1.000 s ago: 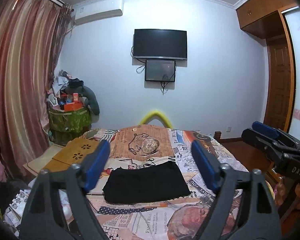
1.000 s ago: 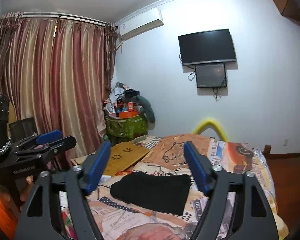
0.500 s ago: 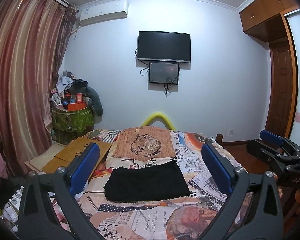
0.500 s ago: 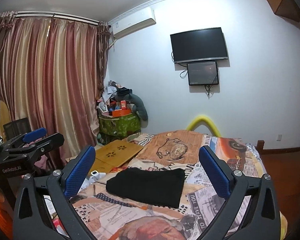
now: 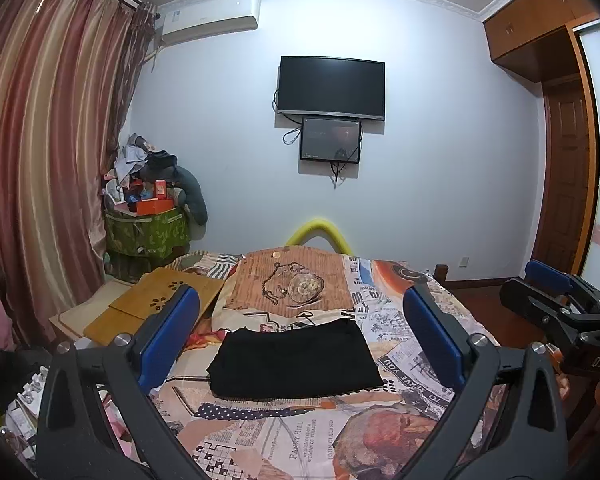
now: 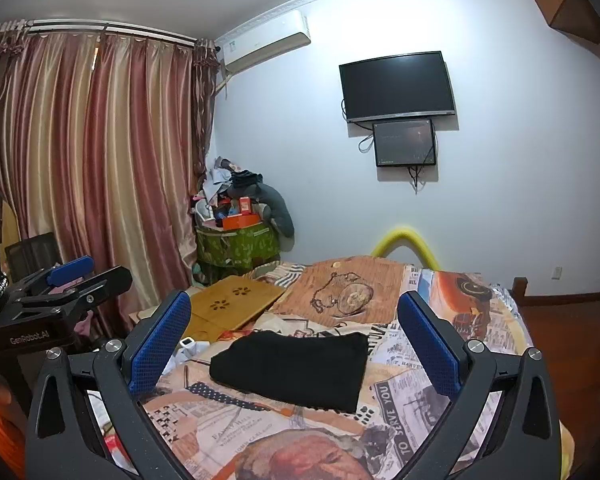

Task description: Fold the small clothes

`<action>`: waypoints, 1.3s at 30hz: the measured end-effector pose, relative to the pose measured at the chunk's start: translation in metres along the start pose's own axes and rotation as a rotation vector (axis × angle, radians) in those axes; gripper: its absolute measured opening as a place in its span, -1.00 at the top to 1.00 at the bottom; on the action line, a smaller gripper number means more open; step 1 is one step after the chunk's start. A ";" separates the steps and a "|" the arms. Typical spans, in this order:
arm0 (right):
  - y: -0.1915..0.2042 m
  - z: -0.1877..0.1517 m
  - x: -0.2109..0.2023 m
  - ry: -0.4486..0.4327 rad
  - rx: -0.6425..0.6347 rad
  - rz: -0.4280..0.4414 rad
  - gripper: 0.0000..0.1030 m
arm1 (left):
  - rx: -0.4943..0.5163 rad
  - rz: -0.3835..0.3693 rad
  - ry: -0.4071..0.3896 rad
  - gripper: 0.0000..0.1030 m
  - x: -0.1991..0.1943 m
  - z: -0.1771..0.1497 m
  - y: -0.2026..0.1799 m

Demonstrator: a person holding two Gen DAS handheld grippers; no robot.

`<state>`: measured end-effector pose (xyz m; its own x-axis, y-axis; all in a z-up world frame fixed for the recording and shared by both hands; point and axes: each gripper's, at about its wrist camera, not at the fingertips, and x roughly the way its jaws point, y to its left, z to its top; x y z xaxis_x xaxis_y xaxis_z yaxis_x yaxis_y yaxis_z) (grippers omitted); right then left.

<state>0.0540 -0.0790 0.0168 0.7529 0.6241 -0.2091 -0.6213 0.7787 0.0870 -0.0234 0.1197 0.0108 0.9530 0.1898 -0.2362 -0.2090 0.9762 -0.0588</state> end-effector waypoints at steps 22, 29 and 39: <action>0.000 0.002 -0.001 0.006 -0.003 -0.002 -0.99 | -0.002 -0.023 -0.003 -1.00 -0.003 -0.002 0.000; 0.001 0.002 -0.001 0.006 -0.004 -0.002 -0.99 | -0.004 -0.033 -0.001 -1.00 -0.002 -0.001 -0.001; 0.001 0.003 -0.005 0.001 -0.005 -0.005 -0.99 | 0.000 -0.045 0.003 -1.00 -0.002 -0.001 0.001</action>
<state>0.0500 -0.0814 0.0205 0.7555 0.6204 -0.2108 -0.6189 0.7813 0.0810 -0.0262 0.1202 0.0106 0.9608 0.1452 -0.2360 -0.1658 0.9837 -0.0699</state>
